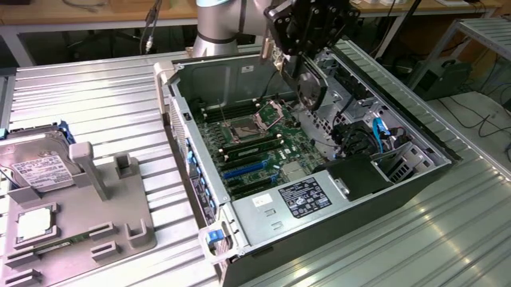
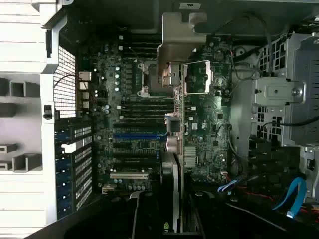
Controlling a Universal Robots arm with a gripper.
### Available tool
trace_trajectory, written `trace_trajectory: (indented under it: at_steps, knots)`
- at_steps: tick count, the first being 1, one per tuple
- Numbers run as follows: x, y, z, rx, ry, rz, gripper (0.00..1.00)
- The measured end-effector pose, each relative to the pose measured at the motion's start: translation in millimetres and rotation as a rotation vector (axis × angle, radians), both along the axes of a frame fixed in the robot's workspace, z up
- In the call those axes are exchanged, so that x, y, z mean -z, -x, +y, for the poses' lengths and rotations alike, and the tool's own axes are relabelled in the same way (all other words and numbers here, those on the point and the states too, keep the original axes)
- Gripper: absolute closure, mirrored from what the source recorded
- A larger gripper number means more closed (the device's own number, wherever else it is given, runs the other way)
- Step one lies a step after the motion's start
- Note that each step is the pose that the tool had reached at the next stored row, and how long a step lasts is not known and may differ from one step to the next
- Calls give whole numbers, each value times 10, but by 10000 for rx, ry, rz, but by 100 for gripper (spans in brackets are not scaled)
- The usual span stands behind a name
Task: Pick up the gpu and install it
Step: 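Pick up the gpu and move the gpu toward the slot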
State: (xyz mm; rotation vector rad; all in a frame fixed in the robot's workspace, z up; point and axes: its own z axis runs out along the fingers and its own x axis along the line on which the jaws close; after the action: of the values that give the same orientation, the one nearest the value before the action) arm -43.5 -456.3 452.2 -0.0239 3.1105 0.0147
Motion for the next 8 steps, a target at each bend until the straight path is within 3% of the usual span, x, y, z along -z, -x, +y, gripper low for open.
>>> trace_trajectory:
  at_steps: [1,8]
  knots:
    - [0,-185,5,1,0,0,72]
    - [0,-185,4,1,0,0,72]
